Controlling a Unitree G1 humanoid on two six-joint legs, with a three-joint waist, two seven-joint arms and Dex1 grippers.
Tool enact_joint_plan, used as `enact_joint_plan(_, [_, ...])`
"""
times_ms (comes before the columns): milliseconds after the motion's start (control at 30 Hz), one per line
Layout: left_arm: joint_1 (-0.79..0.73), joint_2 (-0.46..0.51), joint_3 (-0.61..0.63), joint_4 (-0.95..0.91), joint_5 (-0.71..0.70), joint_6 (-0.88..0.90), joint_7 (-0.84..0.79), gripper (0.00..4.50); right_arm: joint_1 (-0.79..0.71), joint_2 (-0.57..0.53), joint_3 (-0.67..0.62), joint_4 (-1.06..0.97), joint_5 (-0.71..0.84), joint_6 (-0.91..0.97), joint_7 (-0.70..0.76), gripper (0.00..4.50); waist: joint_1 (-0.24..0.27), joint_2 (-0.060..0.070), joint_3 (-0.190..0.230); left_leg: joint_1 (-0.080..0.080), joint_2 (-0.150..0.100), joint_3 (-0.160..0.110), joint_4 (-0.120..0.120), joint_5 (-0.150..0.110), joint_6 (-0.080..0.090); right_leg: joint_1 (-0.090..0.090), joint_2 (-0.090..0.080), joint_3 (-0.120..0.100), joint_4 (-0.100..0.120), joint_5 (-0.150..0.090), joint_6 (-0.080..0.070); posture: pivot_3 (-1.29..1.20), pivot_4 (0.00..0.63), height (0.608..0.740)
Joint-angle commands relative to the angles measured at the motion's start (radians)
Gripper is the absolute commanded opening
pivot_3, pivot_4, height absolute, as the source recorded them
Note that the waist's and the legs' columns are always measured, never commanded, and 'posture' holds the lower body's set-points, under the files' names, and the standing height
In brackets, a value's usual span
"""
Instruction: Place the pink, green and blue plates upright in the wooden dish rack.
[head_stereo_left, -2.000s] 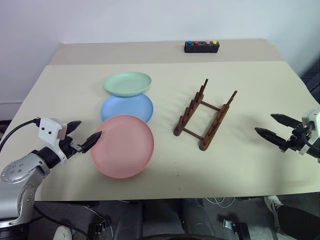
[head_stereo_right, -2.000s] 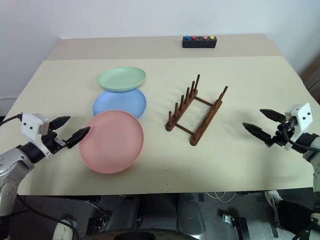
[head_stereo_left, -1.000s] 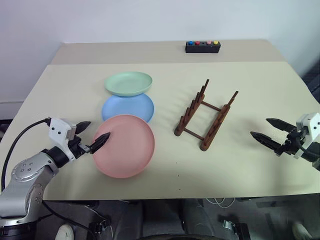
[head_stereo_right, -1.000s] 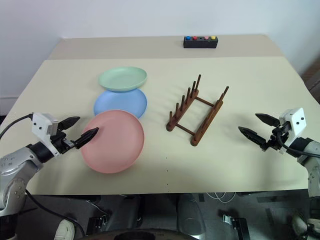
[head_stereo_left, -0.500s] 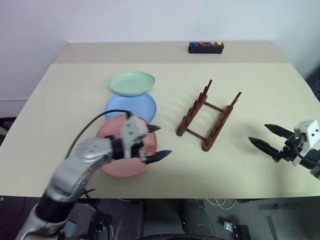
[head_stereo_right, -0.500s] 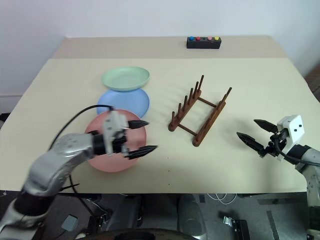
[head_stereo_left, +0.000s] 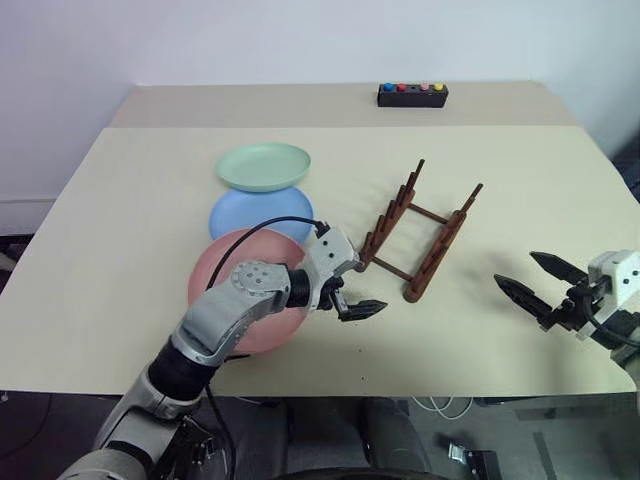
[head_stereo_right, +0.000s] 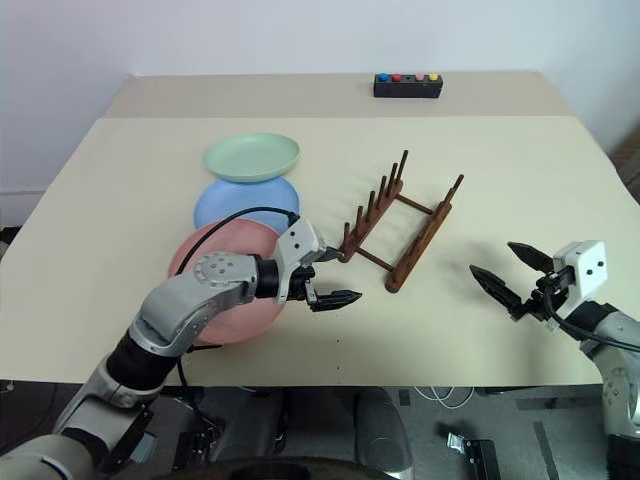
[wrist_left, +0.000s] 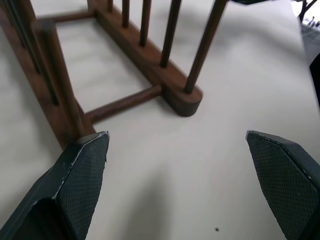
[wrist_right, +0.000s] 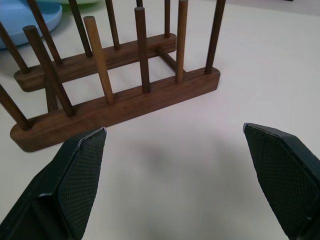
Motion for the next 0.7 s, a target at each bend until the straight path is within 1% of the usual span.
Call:
enact_joint_plan(33, [-0.042, -0.013, -0.02, 0.007, 0.025, -0.005, -0.002, 4.5, 0.026, 0.025, -0.012, -0.07, 0.022, -0.006, -0.023, 4.48, 0.002, 0.0, 0.0, 0.0, 0.0, 0.0, 0.0, 0.0, 0.0, 0.0, 0.0, 0.0, 0.0, 0.0, 0.0, 0.0, 0.15, 0.734])
enact_joint_plan(167, [-0.073, -0.037, -0.031, 0.048, 0.04, 0.01, -0.001, 4.5, 0.062, 0.047, -0.013, -0.101, 0.025, -0.006, -0.036, 4.48, 0.001, 0.0, 0.0, 0.0, 0.0, 0.0, -0.001, 0.0, 0.0, 0.0, 0.0, 0.0, 0.0, 0.0, 0.0, 0.0, 0.15, 0.734])
enact_joint_plan(267, [-0.086, -0.044, -0.033, 0.065, 0.047, 0.026, -0.007, 4.5, 0.065, 0.057, -0.008, -0.103, 0.024, -0.011, -0.049, 4.48, -0.002, 0.0, 0.0, 0.0, 0.0, 0.0, -0.001, 0.0, 0.0, 0.0, 0.0, 0.0, 0.0, 0.0, 0.0, 0.0, 0.15, 0.734])
enact_joint_plan(433, [-0.12, -0.085, -0.051, 0.128, 0.077, 0.052, 0.008, 4.5, 0.056, 0.069, 0.01, -0.113, 0.021, -0.012, -0.068, 4.48, -0.001, 0.0, 0.0, 0.0, 0.0, 0.0, -0.001, 0.0, 0.0, 0.0, 0.0, 0.0, 0.0, 0.0, 0.0, 0.0, 0.15, 0.734])
enact_joint_plan(533, [-0.161, -0.12, -0.064, 0.209, 0.117, 0.046, 0.03, 4.5, 0.06, 0.078, 0.014, -0.121, 0.022, -0.014, -0.073, 4.48, 0.001, 0.0, 0.0, 0.0, 0.0, 0.0, -0.001, 0.0, 0.0, 0.0, 0.0, 0.0, 0.0, 0.0, 0.001, 0.0, 0.15, 0.734])
enact_joint_plan(600, [-0.199, -0.147, -0.041, 0.273, 0.134, 0.037, 0.052, 4.5, 0.072, 0.084, 0.008, -0.123, 0.023, -0.017, -0.072, 4.48, 0.004, 0.0, 0.0, 0.0, 0.0, 0.0, -0.001, 0.0, 0.0, 0.0, 0.0, 0.0, 0.0, 0.0, 0.001, 0.0, 0.15, 0.734])
enact_joint_plan(700, [-0.226, -0.156, -0.028, 0.309, 0.154, 0.016, 0.059, 4.5, 0.082, 0.088, 0.005, -0.129, 0.023, -0.018, -0.075, 4.48, 0.001, 0.0, 0.0, 0.0, 0.0, 0.0, 0.0, 0.0, 0.0, 0.0, 0.0, 0.0, 0.0, 0.0, 0.001, 0.0, 0.15, 0.734])
